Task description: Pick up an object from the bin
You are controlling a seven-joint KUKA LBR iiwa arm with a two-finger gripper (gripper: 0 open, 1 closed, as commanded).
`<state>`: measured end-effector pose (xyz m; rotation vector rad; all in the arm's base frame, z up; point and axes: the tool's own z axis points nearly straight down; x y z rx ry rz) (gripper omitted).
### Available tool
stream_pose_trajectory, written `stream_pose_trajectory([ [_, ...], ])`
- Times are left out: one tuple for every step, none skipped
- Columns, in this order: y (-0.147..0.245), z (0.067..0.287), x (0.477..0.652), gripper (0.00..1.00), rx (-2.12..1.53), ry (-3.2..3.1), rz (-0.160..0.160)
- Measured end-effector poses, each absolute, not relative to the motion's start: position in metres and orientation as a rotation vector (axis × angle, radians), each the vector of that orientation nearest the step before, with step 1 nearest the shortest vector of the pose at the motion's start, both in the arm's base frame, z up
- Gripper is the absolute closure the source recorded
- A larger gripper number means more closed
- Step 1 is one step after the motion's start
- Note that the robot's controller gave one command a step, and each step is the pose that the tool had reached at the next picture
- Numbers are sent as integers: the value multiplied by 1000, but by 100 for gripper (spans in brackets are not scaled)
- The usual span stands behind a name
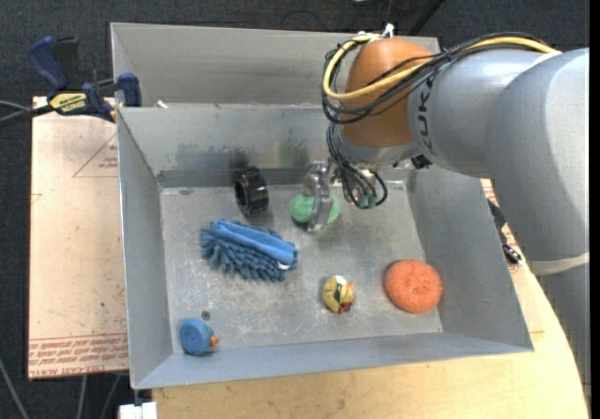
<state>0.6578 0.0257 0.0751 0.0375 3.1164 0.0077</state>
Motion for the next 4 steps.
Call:
stream_pose_trajectory([
  [26, 120, 660, 100, 37, 3108, 9],
  [26, 100, 658, 100, 38, 3116, 9],
  [26, 155, 662, 100, 38, 3099, 11],
  [26, 137, 658, 100, 38, 3115, 9],
])
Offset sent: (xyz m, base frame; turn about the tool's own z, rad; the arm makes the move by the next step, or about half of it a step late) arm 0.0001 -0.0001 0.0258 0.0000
